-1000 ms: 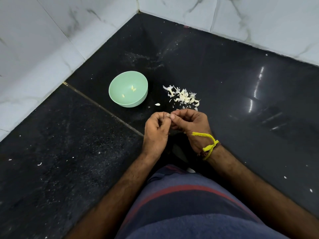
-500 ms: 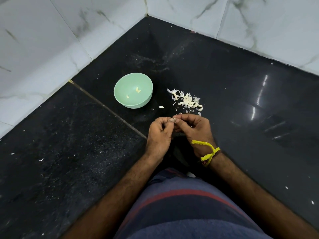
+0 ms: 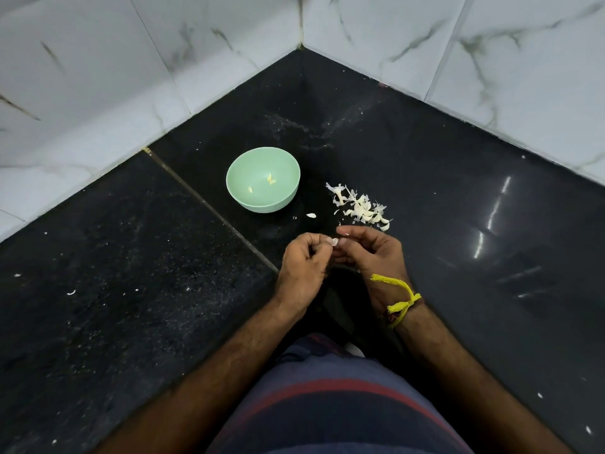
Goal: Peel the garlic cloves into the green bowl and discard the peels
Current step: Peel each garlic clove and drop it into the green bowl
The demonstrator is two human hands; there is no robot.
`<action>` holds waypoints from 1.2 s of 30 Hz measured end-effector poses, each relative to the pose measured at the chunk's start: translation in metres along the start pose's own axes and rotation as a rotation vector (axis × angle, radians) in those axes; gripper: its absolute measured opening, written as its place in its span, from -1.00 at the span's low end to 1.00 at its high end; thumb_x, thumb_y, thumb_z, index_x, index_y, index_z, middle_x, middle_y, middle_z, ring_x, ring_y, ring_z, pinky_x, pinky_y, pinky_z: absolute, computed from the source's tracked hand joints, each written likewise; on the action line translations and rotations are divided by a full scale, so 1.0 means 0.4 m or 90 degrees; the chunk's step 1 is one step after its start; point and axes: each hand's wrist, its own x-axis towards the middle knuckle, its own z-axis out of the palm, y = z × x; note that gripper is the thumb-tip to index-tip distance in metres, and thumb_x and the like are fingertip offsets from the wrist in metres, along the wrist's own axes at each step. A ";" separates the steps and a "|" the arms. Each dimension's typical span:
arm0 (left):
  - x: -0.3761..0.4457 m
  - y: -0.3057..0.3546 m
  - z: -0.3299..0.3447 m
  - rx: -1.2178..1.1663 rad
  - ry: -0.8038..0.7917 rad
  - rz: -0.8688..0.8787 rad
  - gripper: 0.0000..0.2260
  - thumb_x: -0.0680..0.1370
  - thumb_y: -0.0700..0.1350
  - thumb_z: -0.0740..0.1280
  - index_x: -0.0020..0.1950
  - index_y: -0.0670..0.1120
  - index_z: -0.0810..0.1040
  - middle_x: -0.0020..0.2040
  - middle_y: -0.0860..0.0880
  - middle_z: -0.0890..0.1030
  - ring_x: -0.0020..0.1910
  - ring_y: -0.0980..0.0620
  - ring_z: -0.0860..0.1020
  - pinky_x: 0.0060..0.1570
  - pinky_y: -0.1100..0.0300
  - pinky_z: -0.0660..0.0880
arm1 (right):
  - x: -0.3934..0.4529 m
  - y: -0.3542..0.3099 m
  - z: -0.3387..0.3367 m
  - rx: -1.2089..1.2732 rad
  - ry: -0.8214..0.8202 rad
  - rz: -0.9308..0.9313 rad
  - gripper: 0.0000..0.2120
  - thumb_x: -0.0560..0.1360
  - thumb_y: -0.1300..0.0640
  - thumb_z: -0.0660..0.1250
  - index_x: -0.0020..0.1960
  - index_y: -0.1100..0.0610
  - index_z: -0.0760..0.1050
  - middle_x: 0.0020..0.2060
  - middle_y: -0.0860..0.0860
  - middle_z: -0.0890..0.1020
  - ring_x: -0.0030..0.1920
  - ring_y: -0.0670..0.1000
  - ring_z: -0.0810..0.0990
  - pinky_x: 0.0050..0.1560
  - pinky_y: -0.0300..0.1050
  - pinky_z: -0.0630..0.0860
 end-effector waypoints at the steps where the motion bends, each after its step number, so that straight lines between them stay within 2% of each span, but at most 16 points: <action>1: 0.006 -0.005 -0.002 0.004 0.011 -0.001 -0.87 0.62 -0.15 0.34 -0.12 -0.08 0.60 -0.31 0.07 0.62 -0.34 0.21 0.57 -0.31 0.32 0.47 | 0.006 -0.004 -0.005 -0.012 0.002 0.000 -0.86 0.48 0.39 0.39 0.04 0.30 0.62 -0.22 0.23 0.69 -0.25 0.09 0.66 -0.10 0.01 0.66; 5: 0.039 -0.032 -0.020 0.051 0.055 0.030 -0.88 0.51 0.03 0.35 -0.13 0.00 0.62 -0.28 -0.02 0.60 -0.27 0.08 0.54 -0.19 0.06 0.52 | 0.028 -0.022 -0.020 -0.052 -0.003 -0.013 -0.90 0.45 0.34 0.45 -0.03 0.28 0.63 -0.24 0.17 0.69 -0.27 0.03 0.64 -0.18 -0.15 0.64; 8: 0.061 -0.054 -0.035 0.129 0.088 0.094 -0.92 0.58 -0.09 0.41 -0.06 -0.07 0.65 -0.27 0.04 0.64 -0.30 0.16 0.54 -0.19 0.19 0.52 | 0.052 -0.023 -0.026 -0.074 0.005 -0.036 -0.92 0.47 0.31 0.45 -0.05 0.24 0.66 -0.24 0.16 0.69 -0.26 0.05 0.62 -0.16 -0.12 0.63; 10: 0.083 -0.074 -0.048 0.216 0.109 0.155 -0.95 0.59 -0.17 0.39 -0.01 -0.10 0.65 -0.22 0.08 0.65 -0.25 0.20 0.57 -0.13 0.28 0.51 | 0.069 -0.020 -0.025 -0.104 0.013 -0.050 -0.92 0.49 0.31 0.42 -0.04 0.20 0.67 -0.24 0.15 0.68 -0.26 0.03 0.61 -0.14 -0.09 0.62; 13: 0.119 -0.119 -0.076 0.346 0.075 0.245 -0.92 0.60 -0.15 0.34 0.01 -0.09 0.63 -0.12 0.06 0.64 -0.11 0.09 0.58 0.02 0.17 0.50 | 0.098 -0.021 -0.006 -0.178 0.010 -0.057 -0.87 0.49 0.34 0.41 -0.06 0.15 0.67 -0.27 0.09 0.69 -0.28 -0.01 0.62 -0.14 -0.10 0.61; 16: 0.135 -0.157 -0.094 0.425 0.035 0.307 -0.87 0.59 -0.10 0.32 0.01 -0.11 0.63 -0.10 0.00 0.63 -0.06 0.02 0.55 0.06 0.15 0.47 | 0.139 -0.034 0.050 -0.285 -0.024 -0.103 -0.89 0.47 0.34 0.44 -0.09 0.15 0.64 -0.30 0.03 0.68 -0.30 -0.07 0.63 -0.14 -0.14 0.61; 20: 0.140 -0.166 -0.093 0.417 0.040 0.334 -0.86 0.56 -0.11 0.35 -0.07 -0.16 0.64 -0.14 -0.06 0.63 -0.09 -0.04 0.55 0.01 0.11 0.48 | 0.212 -0.062 0.160 -0.429 -0.062 -0.186 -0.94 0.43 0.27 0.48 -0.14 0.13 0.66 -0.33 -0.12 0.66 -0.33 -0.27 0.58 -0.16 -0.38 0.51; 23: 0.143 -0.170 -0.094 0.419 0.052 0.352 -0.83 0.53 -0.09 0.31 -0.07 -0.17 0.63 -0.14 -0.10 0.62 -0.09 -0.02 0.51 -0.02 0.12 0.45 | 0.286 -0.074 0.246 -0.560 -0.084 -0.231 -0.95 0.40 0.24 0.48 -0.14 0.14 0.69 -0.26 -0.01 0.70 -0.25 -0.14 0.61 -0.02 -0.26 0.56; 26: 0.149 -0.183 -0.096 0.425 0.038 0.327 -0.92 0.53 -0.16 0.37 -0.04 -0.15 0.62 -0.09 -0.08 0.63 -0.04 -0.05 0.55 0.01 0.09 0.47 | 0.346 -0.070 0.305 -0.652 -0.106 -0.239 -0.83 0.41 0.33 0.38 -0.12 0.13 0.70 -0.18 0.04 0.72 -0.12 -0.01 0.67 0.08 -0.28 0.53; 28: 0.150 -0.185 -0.095 0.429 0.031 0.320 -0.94 0.53 -0.21 0.39 -0.01 -0.14 0.61 -0.07 -0.07 0.63 -0.02 -0.08 0.56 0.02 0.10 0.46 | 0.364 -0.078 0.318 -0.635 -0.084 -0.248 -0.71 0.39 0.39 0.27 -0.13 0.13 0.71 -0.21 0.03 0.71 -0.11 0.03 0.68 0.09 -0.20 0.57; 31: 0.151 -0.184 -0.095 0.430 0.016 0.315 -0.92 0.55 -0.18 0.35 0.01 -0.13 0.59 -0.05 -0.07 0.61 -0.01 -0.10 0.55 0.04 0.07 0.47 | 0.353 -0.088 0.280 -0.543 -0.025 -0.272 -0.70 0.33 0.39 0.24 -0.15 0.15 0.70 -0.30 -0.04 0.67 -0.21 -0.02 0.68 -0.01 -0.17 0.61; 34: 0.154 -0.182 -0.098 0.436 0.010 0.320 -0.83 0.57 -0.06 0.26 0.01 -0.12 0.58 -0.05 -0.07 0.60 -0.02 -0.10 0.55 0.00 0.00 0.52 | 0.322 -0.067 0.191 -0.464 0.033 -0.223 -0.68 0.32 0.33 0.19 -0.14 0.11 0.68 -0.31 -0.01 0.68 -0.25 -0.03 0.68 -0.07 -0.09 0.64; 36: 0.146 -0.181 -0.100 0.436 0.013 0.326 -0.84 0.57 -0.07 0.28 -0.01 -0.12 0.59 -0.06 -0.06 0.60 -0.02 -0.08 0.55 -0.03 0.02 0.52 | 0.293 -0.044 0.122 -0.441 0.083 -0.186 -0.66 0.33 0.36 0.17 -0.14 0.07 0.66 -0.30 0.02 0.69 -0.26 -0.03 0.68 -0.09 -0.05 0.66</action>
